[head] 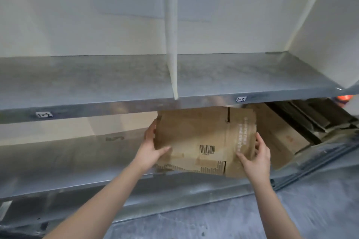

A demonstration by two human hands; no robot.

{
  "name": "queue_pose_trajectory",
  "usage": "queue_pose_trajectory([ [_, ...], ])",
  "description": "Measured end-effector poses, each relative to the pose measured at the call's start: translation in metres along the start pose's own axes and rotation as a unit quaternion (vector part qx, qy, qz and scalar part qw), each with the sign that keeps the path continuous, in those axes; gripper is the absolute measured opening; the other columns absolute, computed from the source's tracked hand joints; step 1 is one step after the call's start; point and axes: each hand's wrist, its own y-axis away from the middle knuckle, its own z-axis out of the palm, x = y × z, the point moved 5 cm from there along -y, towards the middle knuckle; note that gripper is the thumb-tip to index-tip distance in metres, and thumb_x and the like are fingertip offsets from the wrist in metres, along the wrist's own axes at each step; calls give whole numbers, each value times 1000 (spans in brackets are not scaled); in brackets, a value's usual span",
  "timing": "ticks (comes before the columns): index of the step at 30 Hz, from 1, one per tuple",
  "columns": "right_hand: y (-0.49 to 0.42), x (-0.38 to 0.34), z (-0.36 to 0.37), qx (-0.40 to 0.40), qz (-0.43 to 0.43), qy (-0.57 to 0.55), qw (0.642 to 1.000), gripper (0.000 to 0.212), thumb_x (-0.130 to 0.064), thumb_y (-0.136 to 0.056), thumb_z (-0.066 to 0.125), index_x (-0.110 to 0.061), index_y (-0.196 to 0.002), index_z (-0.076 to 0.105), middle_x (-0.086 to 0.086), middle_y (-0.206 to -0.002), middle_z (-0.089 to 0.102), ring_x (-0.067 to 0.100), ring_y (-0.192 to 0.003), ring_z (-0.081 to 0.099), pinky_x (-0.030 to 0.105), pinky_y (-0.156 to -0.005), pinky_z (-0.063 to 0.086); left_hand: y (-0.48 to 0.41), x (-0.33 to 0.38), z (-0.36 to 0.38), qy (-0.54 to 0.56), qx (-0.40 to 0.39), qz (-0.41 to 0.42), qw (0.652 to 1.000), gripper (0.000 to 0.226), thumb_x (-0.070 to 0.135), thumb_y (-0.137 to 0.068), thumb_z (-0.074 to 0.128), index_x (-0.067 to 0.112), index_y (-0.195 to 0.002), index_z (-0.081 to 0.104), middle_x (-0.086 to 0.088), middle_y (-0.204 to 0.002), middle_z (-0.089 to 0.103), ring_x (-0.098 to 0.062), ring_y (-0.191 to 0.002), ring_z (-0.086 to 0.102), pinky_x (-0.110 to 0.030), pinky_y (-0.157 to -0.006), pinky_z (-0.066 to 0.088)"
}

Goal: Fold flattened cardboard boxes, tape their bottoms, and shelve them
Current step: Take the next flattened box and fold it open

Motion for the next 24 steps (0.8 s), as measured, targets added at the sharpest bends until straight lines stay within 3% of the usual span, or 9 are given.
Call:
queue_pose_trajectory([
  [3,-30,15,-26,12,6,0,1000,89,-13,-77,81,-37,-146,31,1,-142,37,23,-131,45,51,-108,40,-19,20,33,30,5,17,999,90,19,-83,74,63,-136,16,5,-132,43,-16,-109,58,-38,-94,52],
  [7,-67,33,-50,-4,13,-6,1000,85,-13,-79,78,-37,-145,32,0,-146,39,22,-134,42,52,-109,39,-33,33,74,48,46,-7,998,86,20,-83,74,57,-141,21,12,-123,52,-11,-97,63,-37,-86,55],
  [10,-95,46,-54,-71,10,-23,997,81,-5,-83,72,-33,-147,31,-1,-149,39,20,-135,42,47,-110,38,-35,37,102,23,84,-29,996,84,18,-81,74,42,-145,26,11,-120,56,-14,-95,65,-40,-86,55],
  [13,-112,54,-47,-155,-11,-34,987,81,1,-86,66,-36,-147,28,-11,-145,43,10,-134,42,40,-112,37,-25,43,130,11,118,-39,992,77,12,-82,73,25,-144,30,7,-118,54,-10,-99,62,-41,-92,53],
  [16,-119,53,-39,-257,-6,-37,966,82,-2,-84,70,-37,-144,28,-18,-131,48,4,-122,48,30,-104,41,-17,43,156,8,115,-40,993,79,19,-82,74,34,-142,26,8,-132,48,-7,-116,53,-42,-99,49],
  [18,-121,58,-33,-313,19,-48,948,85,0,-79,73,-39,-140,27,-19,-122,51,2,-112,52,33,-100,46,-12,41,167,29,117,-61,991,83,19,-81,75,37,-142,23,10,-139,43,-10,-126,47,-44,-104,46],
  [19,-123,61,-32,-324,19,-50,944,86,-1,-79,73,-38,-141,27,-16,-125,50,6,-117,51,36,-103,45,-9,42,171,48,124,-72,988,82,18,-81,75,37,-142,23,11,-139,43,-11,-128,46,-44,-105,45],
  [22,-130,68,-32,-286,-15,10,958,84,-27,-80,78,-24,-147,28,-2,-145,30,18,-136,34,41,-115,31,-1,49,174,84,150,-81,982,67,20,-84,73,36,-135,32,11,-133,45,-11,-125,47,-42,-105,45],
  [24,-134,71,-35,-237,-35,41,970,83,-32,-79,79,-16,-146,34,4,-146,32,24,-135,38,38,-113,32,2,53,171,69,162,-74,982,54,25,-85,71,42,-123,38,11,-130,46,-9,-124,46,-41,-107,43],
])
